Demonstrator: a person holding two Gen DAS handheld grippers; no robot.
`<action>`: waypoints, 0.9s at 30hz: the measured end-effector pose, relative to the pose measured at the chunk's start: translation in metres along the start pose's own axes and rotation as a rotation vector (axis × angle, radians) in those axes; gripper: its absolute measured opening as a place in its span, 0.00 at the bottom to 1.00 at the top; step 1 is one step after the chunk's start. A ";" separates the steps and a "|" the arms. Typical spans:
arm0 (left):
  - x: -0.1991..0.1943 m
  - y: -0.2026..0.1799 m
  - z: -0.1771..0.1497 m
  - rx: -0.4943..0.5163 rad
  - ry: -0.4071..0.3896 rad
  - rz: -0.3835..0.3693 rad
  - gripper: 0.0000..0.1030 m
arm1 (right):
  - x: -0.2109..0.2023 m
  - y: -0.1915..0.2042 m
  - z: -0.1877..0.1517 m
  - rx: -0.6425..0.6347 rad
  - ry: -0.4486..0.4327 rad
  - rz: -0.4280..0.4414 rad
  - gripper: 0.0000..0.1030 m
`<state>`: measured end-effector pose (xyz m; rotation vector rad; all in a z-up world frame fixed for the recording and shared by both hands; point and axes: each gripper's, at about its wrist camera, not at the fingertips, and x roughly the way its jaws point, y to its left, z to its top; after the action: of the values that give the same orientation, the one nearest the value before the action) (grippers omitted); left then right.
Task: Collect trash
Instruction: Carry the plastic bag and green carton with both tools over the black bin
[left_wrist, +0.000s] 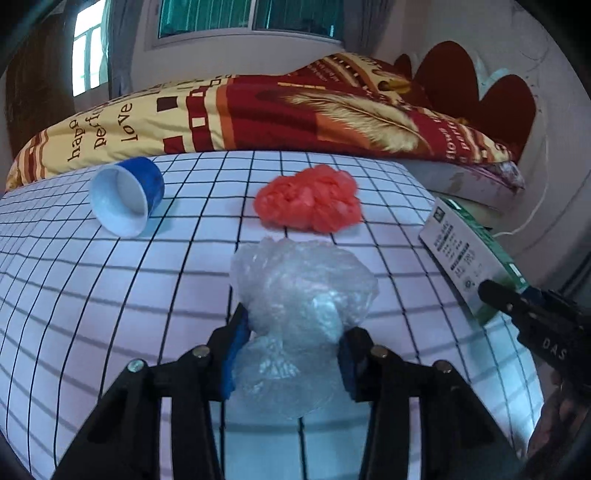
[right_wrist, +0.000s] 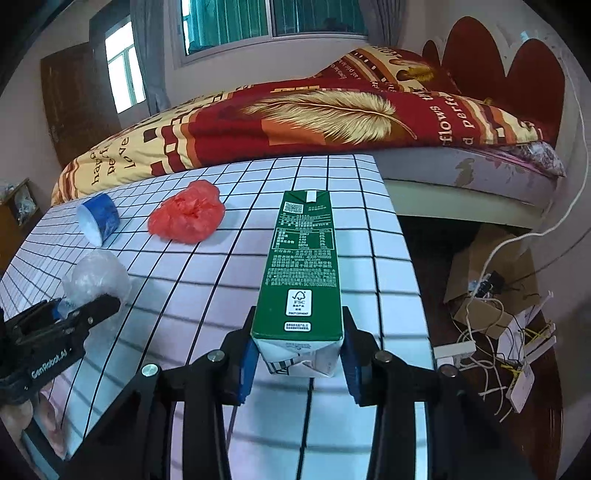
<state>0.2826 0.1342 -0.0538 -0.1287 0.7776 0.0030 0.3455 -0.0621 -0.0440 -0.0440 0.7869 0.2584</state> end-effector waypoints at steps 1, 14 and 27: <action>-0.006 -0.002 -0.003 0.001 -0.004 -0.001 0.43 | -0.007 -0.002 -0.004 0.001 -0.002 -0.002 0.40; -0.069 -0.047 -0.051 0.069 -0.006 -0.078 0.43 | -0.109 -0.025 -0.062 -0.005 -0.049 -0.035 0.39; -0.110 -0.104 -0.088 0.172 -0.018 -0.166 0.43 | -0.194 -0.068 -0.124 0.052 -0.063 -0.116 0.39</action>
<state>0.1475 0.0252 -0.0269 -0.0299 0.7444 -0.2196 0.1449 -0.1864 0.0009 -0.0325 0.7254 0.1292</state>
